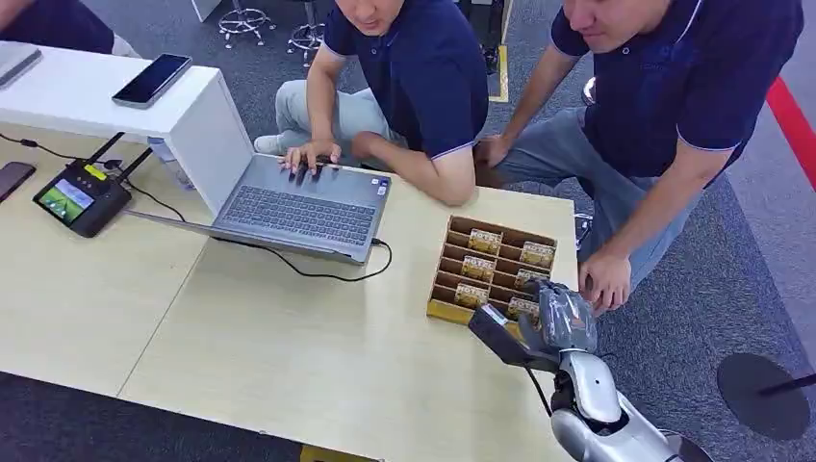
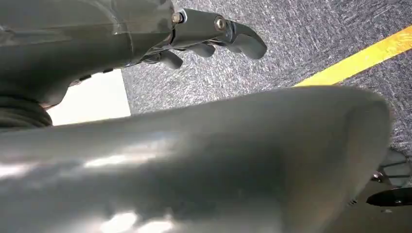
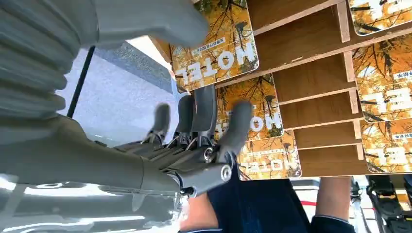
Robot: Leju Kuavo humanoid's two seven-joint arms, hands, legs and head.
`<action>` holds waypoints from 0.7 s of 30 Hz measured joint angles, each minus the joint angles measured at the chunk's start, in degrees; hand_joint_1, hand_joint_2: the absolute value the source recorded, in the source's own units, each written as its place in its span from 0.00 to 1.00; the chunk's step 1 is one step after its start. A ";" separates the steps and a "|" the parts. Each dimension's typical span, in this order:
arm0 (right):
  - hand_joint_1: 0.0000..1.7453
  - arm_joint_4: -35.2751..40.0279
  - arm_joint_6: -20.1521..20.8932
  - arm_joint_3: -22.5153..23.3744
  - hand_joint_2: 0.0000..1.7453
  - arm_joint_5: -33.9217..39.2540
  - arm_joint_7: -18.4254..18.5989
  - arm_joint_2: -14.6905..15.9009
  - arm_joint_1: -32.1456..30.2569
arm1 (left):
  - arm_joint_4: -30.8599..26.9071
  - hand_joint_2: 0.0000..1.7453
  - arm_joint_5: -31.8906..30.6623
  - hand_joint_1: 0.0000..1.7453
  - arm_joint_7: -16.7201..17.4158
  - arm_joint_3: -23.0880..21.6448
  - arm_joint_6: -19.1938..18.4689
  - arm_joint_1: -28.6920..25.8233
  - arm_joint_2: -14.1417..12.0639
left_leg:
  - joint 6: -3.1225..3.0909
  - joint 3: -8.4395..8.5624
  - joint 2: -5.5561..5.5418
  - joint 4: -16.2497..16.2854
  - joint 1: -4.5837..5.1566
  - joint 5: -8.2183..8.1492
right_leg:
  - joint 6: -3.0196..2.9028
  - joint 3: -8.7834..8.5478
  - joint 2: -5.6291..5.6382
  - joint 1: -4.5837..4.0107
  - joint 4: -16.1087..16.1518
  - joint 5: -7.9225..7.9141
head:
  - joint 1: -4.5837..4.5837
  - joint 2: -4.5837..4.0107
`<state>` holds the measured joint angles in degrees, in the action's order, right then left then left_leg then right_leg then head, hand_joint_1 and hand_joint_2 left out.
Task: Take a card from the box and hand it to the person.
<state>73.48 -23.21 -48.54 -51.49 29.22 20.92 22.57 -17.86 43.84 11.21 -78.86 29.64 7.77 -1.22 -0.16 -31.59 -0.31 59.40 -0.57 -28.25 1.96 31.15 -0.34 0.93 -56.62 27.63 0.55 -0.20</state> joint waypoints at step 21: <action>0.40 5.38 -0.33 0.00 1.00 -1.29 0.04 -0.24 -0.89 | 0.39 0.00 1.05 0.00 -0.39 -0.04 0.35 -0.01 0.09 | 0.00 -0.01 0.00 0.00 0.00 0.00 | 0.00 0.01 0.00 0.00 0.00 0.00 | -0.02 0.00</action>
<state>78.86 -23.54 -48.54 -52.78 29.27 20.68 21.68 -17.46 44.90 10.82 -78.90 29.99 7.76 -1.14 -0.15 -31.60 -0.31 59.40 -0.57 -28.25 1.95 31.16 -0.35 0.93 -56.62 27.63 0.52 -0.20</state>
